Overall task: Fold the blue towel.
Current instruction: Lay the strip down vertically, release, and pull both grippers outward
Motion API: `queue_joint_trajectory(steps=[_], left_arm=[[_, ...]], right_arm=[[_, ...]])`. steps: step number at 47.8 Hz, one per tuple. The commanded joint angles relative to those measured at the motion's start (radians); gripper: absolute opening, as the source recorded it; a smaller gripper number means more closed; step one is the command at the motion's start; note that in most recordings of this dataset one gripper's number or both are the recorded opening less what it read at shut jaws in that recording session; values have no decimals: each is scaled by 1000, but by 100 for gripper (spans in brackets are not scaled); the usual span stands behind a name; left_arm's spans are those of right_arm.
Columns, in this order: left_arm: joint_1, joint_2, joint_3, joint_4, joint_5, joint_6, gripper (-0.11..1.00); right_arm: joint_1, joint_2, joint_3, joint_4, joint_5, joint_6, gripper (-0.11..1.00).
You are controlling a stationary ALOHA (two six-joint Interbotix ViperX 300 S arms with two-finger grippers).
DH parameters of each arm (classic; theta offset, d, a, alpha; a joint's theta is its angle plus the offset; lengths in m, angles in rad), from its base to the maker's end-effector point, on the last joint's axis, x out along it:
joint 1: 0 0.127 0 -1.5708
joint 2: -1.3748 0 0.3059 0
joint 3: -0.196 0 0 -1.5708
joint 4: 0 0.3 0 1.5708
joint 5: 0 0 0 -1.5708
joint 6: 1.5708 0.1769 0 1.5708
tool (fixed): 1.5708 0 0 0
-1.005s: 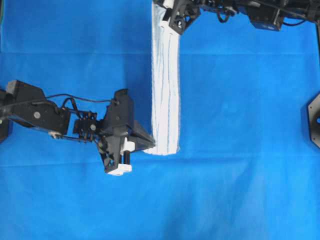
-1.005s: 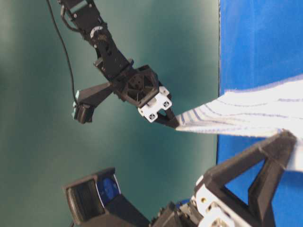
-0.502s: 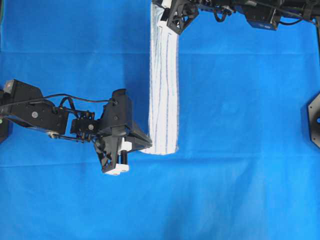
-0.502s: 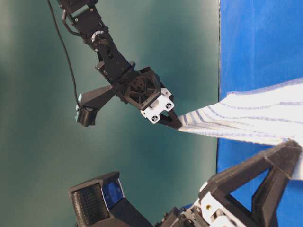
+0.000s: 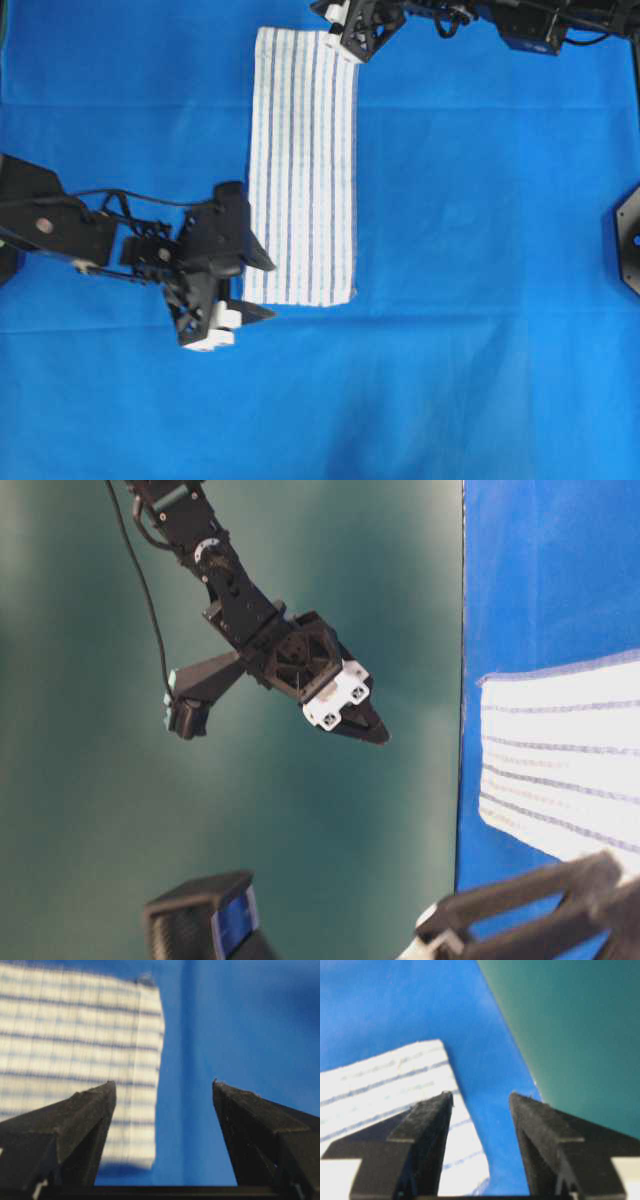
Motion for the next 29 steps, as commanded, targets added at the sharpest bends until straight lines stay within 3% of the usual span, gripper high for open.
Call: queue_joint_trajectory(steps=[1,10,29], left_arm=[[0,-69,8,3,31,5,69],[28,-195,80,6,9,15,69],[153,-417,279,6,-244,107,69]], right_arm=[[-2,-66,12,-3,-6,2,53],[0,-158,124,-3,-31,8,53],[55,-419,437,21,-238,58,53]])
